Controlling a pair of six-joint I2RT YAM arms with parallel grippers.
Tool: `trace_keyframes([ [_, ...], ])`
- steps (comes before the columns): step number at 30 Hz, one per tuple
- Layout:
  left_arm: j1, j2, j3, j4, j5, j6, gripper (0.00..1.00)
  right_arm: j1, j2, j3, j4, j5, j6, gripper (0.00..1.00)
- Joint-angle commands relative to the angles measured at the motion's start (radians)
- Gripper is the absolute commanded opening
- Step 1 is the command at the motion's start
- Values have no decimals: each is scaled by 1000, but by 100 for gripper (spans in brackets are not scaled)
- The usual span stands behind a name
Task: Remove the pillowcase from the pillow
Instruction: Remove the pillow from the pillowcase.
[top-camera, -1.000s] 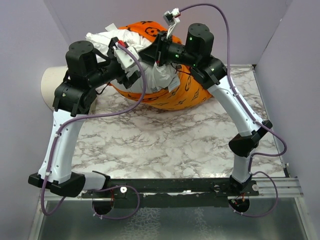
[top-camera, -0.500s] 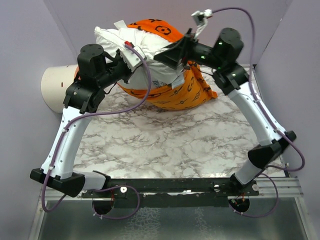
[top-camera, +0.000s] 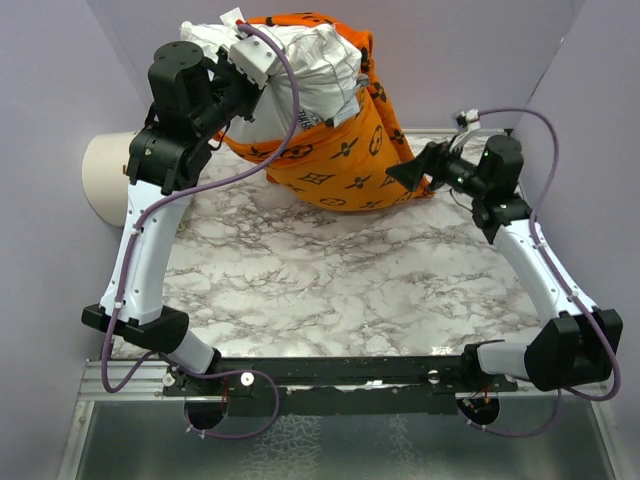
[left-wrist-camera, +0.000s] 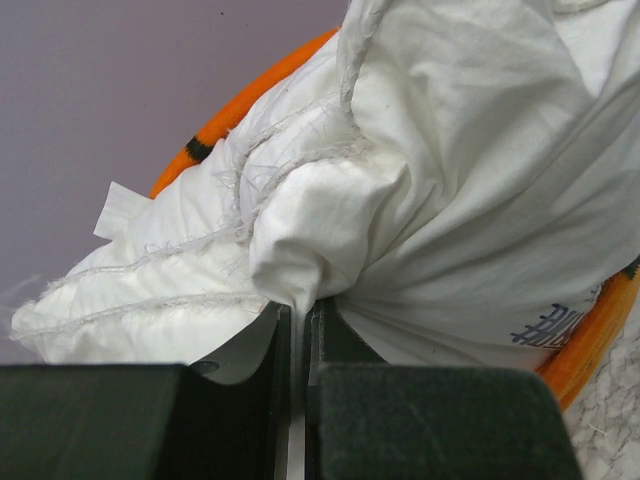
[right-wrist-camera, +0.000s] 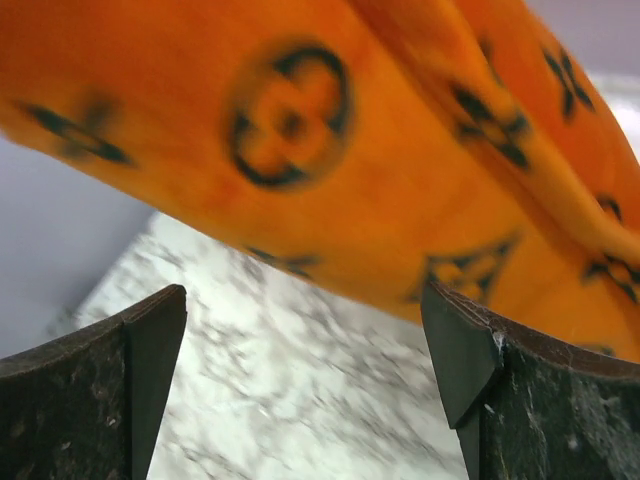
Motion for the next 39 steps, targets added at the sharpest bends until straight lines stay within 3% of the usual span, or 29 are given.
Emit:
trace_keyframes([
  [1,6,-26,125,152,-84,31,0,-2,3,-154,107,109,-160,100],
  [4,6,-26,137,151,-70,50,0,-2,3,-191,179,112,-220,100],
  [10,7,-43,121,150,-58,68,0,-2,112,-50,151,97,-351,99],
  [19,7,-43,134,135,-59,93,0,-3,321,124,241,-81,-357,79],
  [23,7,-45,128,123,-53,103,0,-2,372,185,330,-197,-299,72],
  [27,6,-50,99,117,-43,111,0,-2,380,274,371,-265,-261,76],
  [31,7,-61,65,121,-30,111,0,-2,404,354,461,-300,-164,78],
  [36,7,-66,53,122,-27,108,0,4,490,439,569,-298,16,71],
  [39,7,-67,55,123,-27,109,0,34,518,474,545,-300,4,71],
])
